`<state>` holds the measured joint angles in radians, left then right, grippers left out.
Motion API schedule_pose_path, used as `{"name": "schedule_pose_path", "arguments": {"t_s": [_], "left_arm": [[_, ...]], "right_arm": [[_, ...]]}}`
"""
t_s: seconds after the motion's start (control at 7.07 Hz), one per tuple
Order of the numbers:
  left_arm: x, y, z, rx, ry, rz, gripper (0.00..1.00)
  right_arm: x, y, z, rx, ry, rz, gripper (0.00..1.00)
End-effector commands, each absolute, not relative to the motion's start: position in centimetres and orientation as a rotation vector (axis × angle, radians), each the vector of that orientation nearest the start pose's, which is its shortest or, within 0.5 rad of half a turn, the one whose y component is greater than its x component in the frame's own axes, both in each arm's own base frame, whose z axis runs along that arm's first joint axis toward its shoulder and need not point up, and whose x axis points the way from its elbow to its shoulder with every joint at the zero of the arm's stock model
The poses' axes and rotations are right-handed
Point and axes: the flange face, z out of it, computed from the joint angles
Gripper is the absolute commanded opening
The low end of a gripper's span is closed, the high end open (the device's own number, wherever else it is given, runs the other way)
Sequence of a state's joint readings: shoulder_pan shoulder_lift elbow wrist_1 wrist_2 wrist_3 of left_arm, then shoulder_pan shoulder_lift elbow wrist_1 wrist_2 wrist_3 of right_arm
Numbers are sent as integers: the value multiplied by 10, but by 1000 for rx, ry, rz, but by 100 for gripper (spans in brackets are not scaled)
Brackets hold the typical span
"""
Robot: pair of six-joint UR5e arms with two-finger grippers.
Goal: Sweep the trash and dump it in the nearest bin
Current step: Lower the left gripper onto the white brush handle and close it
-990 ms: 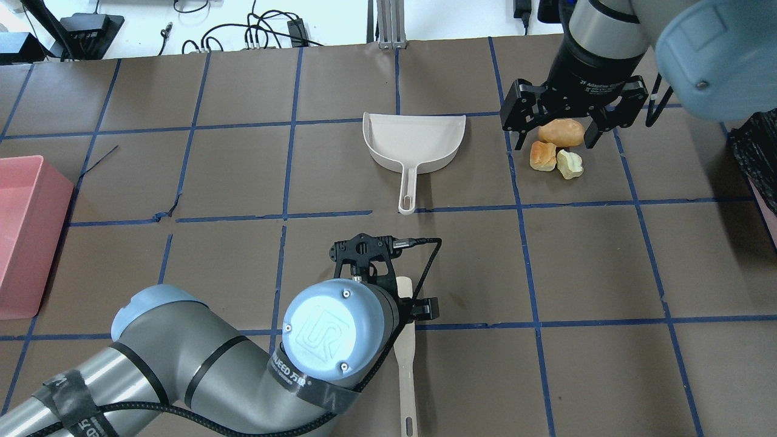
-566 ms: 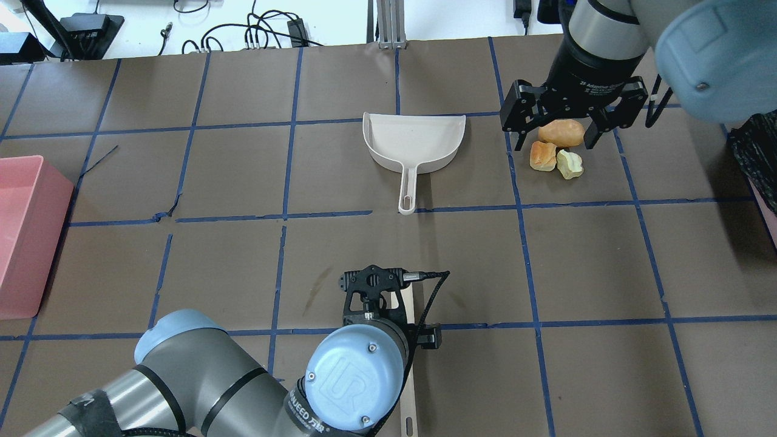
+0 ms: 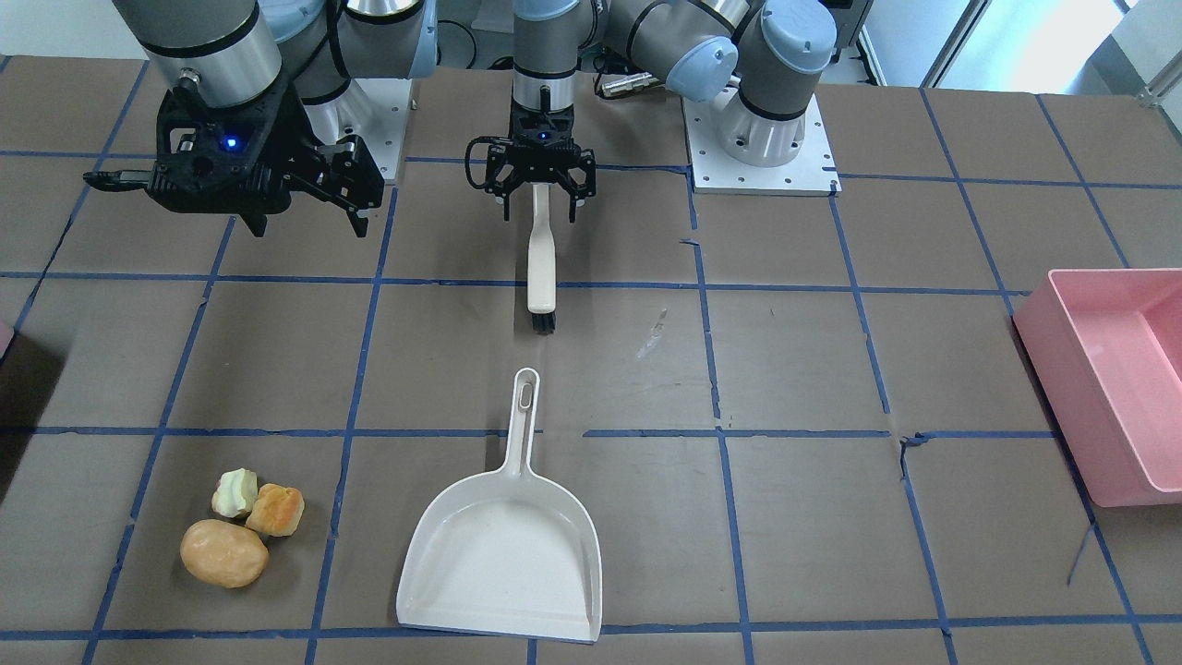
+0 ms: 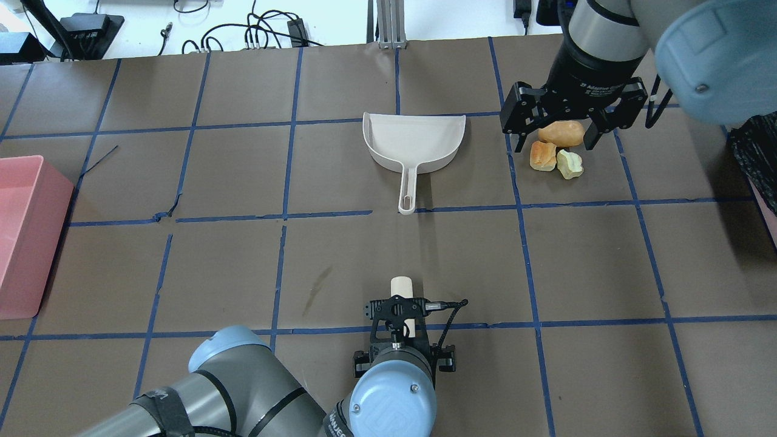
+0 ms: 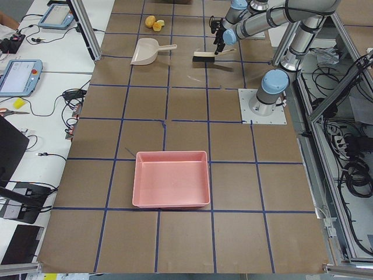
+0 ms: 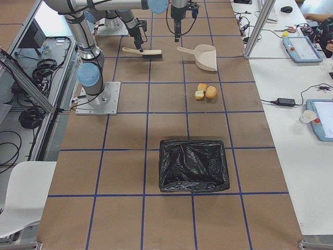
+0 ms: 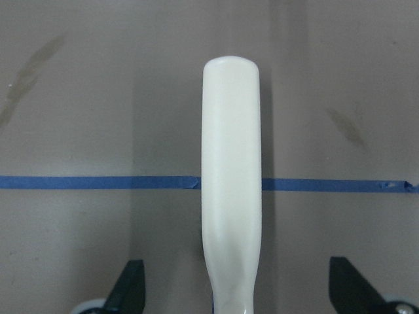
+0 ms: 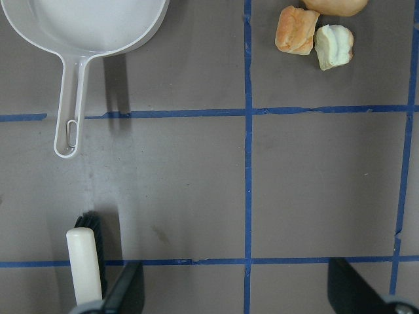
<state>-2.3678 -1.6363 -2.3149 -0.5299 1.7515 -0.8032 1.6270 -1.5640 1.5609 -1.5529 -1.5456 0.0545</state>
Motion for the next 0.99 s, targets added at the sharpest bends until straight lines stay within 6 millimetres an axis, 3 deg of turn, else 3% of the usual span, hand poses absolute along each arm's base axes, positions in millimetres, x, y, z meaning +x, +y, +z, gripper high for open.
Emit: {"name": "schedule_pose_path", "arguments": {"t_s": [0.0,0.28,0.57,0.85], "left_arm": [[-388,-193,222,-4,3149,-453,98],[-395,-177,223,13,3158,-452,98],[-384,-154,221,70,3157,-445,98],[-382,-152,218,78,3153,-440,98]], "right_arm": [[166,-485,485,-6,3089,37,100],[166,-485,485,-20,3084,37,100],[167,-484,484,-25,3086,49,100],[167,-484,486,-25,3084,35,100]]}}
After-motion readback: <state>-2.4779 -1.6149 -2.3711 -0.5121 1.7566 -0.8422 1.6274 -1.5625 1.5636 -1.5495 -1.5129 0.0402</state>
